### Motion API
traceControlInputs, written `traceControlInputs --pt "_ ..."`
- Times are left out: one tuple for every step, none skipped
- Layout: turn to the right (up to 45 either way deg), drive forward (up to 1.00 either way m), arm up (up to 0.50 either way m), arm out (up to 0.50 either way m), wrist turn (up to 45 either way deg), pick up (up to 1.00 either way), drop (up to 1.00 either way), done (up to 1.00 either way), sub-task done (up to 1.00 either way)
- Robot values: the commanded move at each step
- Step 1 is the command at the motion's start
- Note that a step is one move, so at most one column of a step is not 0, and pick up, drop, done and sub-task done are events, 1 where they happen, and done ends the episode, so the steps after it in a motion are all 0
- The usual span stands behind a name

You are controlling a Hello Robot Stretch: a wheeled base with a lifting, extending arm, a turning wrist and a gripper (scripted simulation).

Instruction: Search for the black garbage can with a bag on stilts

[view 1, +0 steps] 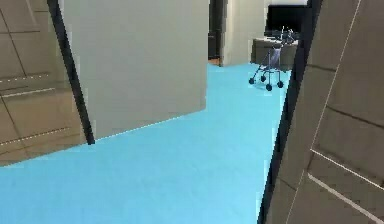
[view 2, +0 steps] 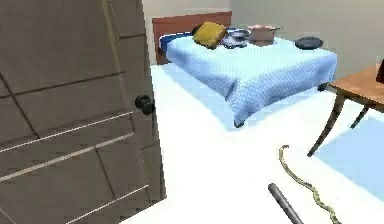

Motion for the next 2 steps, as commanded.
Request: traceControlInputs --pt "0.0 1.0 0.0 0.0 0.0 0.0 0.0 0.0 0.0" --pt "-6.0 0.0 0.0 0.0 0.0 0.0 0.0 0.0 0.0"
